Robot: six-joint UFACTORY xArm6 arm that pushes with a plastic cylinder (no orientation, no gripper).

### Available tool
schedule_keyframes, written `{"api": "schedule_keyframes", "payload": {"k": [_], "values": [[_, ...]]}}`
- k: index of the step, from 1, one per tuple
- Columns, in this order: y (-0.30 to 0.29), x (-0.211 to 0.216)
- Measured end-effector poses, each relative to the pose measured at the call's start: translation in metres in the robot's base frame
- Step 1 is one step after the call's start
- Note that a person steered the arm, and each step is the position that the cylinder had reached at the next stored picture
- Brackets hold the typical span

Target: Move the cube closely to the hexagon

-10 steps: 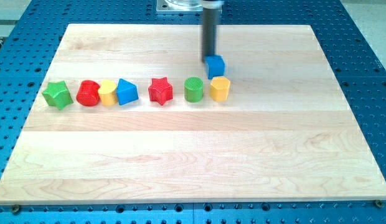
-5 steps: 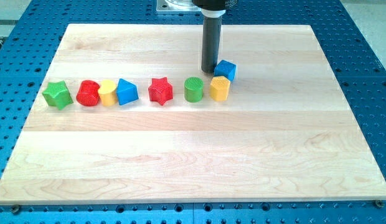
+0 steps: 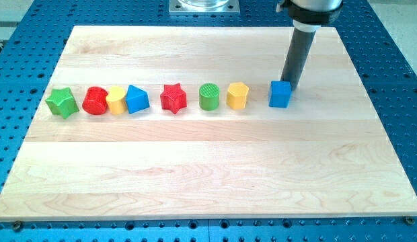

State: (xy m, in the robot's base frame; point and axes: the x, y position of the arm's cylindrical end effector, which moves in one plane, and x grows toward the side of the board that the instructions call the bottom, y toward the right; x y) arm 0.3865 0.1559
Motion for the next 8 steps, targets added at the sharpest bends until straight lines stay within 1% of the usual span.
{"api": "schedule_keyframes", "payload": {"k": [1, 2, 3, 6, 8], "values": [[0.016, 0.022], [0.039, 0.052], [0.006, 0.053], [-0.012, 0.032], [-0.023, 0.026]]}}
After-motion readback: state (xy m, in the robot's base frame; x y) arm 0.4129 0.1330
